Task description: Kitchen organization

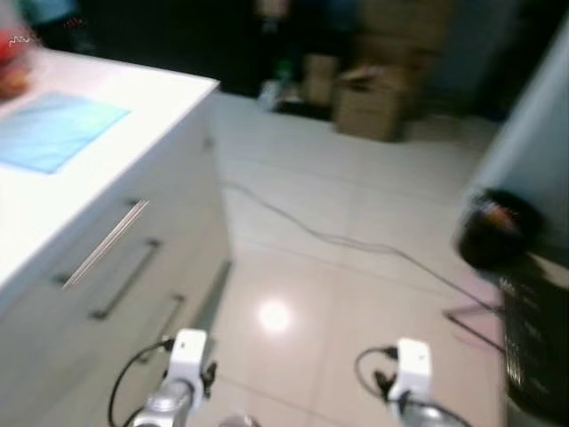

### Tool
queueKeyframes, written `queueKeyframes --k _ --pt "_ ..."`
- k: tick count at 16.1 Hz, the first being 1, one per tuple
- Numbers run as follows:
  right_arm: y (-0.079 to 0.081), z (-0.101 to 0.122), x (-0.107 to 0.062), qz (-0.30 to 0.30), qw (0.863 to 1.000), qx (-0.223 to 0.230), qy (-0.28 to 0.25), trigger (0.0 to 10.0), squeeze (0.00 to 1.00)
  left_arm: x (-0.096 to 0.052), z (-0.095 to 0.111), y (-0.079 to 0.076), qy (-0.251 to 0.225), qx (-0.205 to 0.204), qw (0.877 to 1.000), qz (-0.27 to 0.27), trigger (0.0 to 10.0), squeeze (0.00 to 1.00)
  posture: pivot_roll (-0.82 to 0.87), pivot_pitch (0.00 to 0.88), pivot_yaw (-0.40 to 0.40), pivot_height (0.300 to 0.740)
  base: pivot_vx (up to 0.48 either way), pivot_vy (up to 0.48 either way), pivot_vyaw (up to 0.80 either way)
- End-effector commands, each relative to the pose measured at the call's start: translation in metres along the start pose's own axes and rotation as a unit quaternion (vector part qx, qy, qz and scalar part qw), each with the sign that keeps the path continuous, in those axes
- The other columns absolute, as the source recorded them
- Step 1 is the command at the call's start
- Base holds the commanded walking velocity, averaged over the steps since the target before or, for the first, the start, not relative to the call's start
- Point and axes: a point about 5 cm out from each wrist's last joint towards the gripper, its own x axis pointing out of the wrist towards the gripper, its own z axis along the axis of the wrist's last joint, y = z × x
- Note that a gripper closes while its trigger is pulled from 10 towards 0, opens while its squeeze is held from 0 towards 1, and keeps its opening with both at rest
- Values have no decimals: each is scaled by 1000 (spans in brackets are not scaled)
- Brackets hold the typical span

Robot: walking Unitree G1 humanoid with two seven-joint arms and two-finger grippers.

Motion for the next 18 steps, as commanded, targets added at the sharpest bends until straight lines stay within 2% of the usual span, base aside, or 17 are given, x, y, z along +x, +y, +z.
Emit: queueKeyframes --k 1,18 --pt "-5 -1 -1 -5 1000 -5 3 10000 0 1 2 -4 -3 2 1000 -8 10000 0 -25 0 9 740 0 0 800" --pt "-4 -7 -2 4 1000 -21 13 10000 0 -1 -6 -2 5 7 1000 -7 10000 0 -9 0 4 740 0 0 800"
